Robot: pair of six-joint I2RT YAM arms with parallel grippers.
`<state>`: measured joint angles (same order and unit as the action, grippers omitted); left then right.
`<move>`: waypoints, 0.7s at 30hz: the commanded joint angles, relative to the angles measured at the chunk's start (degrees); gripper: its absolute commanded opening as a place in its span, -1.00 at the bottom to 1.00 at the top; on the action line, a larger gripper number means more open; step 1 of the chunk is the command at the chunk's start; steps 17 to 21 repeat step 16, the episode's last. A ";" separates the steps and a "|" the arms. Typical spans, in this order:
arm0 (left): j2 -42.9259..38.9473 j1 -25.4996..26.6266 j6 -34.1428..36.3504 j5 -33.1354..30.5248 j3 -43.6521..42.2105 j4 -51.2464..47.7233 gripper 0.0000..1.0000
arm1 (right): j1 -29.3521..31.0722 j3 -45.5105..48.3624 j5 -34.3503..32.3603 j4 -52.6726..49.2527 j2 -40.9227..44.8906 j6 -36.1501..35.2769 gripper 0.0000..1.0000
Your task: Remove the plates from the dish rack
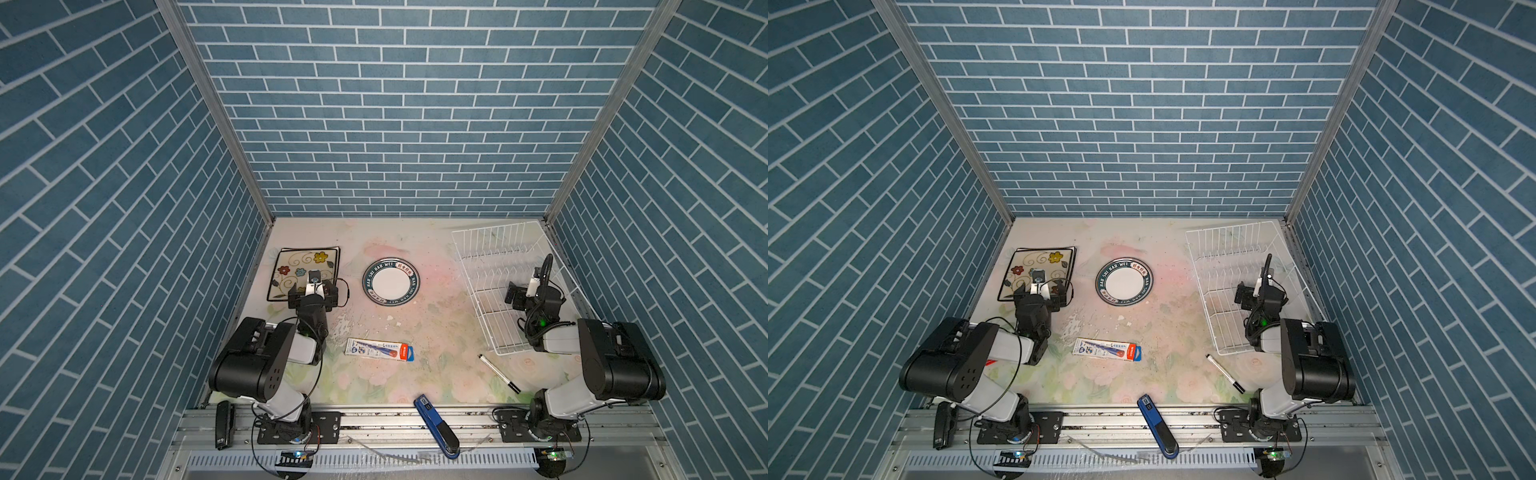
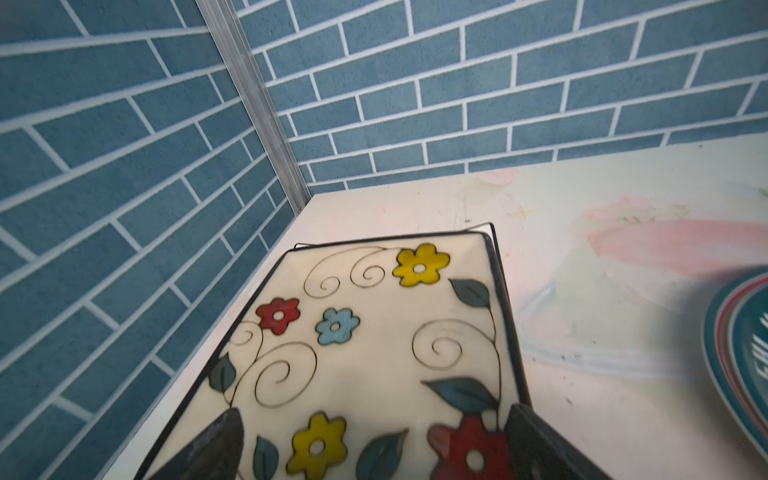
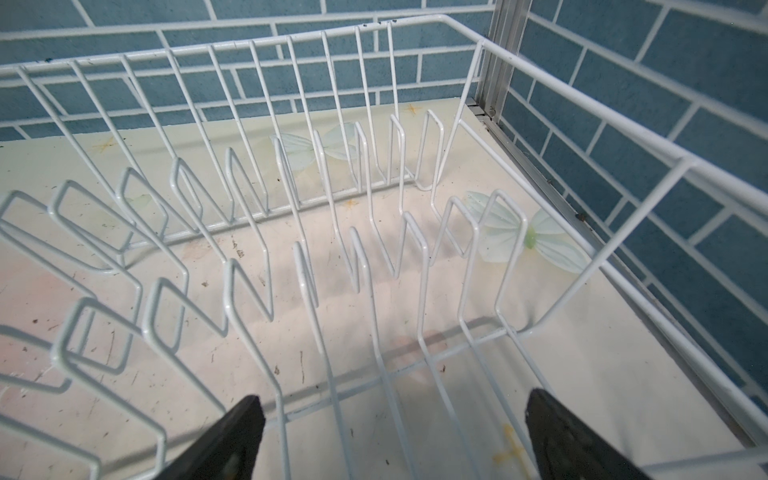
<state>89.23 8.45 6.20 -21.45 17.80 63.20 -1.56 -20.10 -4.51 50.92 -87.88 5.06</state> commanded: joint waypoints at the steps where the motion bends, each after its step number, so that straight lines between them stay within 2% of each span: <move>1: -1.66 -4.36 -4.63 4.40 3.14 -11.15 0.99 | -0.20 -2.05 -0.14 -0.47 -0.46 -1.90 0.98; 9: -1.64 -4.40 -4.57 4.35 3.00 -10.73 0.99 | -0.24 -2.03 0.01 -0.40 -0.45 -2.17 0.98; 11: -1.60 -4.40 -4.61 4.40 2.92 -10.72 0.99 | -0.25 -2.40 4.00 -1.22 -0.54 -3.22 0.98; 21: -1.60 -4.40 -4.61 4.32 2.94 -10.64 0.99 | -0.32 -2.23 2.87 -0.95 -0.45 -2.95 0.98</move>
